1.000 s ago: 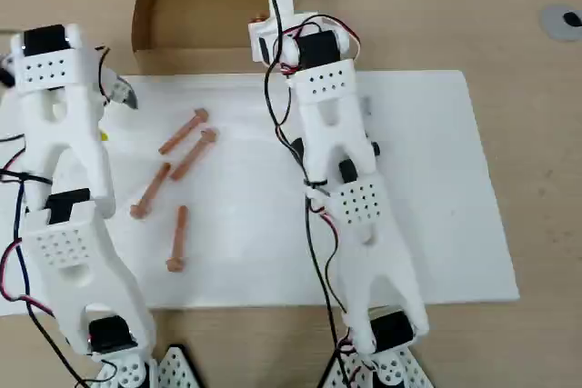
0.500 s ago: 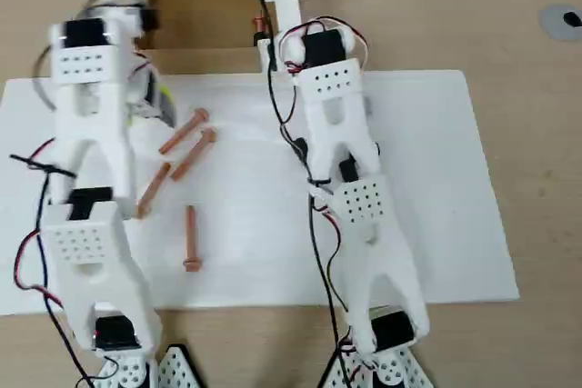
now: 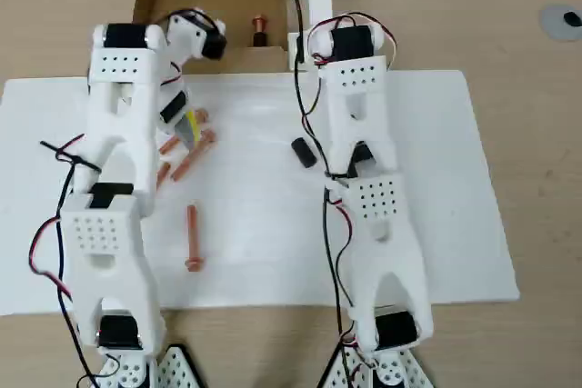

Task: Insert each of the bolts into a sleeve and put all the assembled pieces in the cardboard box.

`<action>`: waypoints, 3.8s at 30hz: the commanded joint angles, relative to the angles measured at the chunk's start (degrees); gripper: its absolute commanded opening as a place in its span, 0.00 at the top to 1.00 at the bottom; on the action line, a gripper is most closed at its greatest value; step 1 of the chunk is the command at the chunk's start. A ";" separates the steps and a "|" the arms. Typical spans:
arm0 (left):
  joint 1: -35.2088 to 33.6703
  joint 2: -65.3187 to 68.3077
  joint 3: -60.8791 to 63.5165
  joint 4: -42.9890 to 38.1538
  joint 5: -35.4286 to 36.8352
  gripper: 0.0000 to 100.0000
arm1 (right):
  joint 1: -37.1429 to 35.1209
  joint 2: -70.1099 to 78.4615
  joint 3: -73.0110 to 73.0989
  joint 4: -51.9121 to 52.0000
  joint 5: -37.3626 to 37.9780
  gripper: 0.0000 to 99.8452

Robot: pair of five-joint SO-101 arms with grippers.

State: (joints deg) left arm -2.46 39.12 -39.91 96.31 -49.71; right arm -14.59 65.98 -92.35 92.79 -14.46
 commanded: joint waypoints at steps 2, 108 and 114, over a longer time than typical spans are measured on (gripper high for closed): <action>-0.62 2.51 -3.25 -5.01 -3.96 0.75 | 0.84 -2.33 -3.12 3.25 0.00 0.75; 0.44 -90.95 88.26 -45.45 55.82 0.99 | -12.18 -40.84 73.19 -7.91 12.40 0.75; 0.44 -91.21 88.62 -45.54 55.82 0.99 | -9.89 -40.92 76.70 -9.76 10.11 0.75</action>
State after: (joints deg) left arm -1.49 -50.37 49.23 52.26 5.93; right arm -25.85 29.49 -15.96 83.91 -3.47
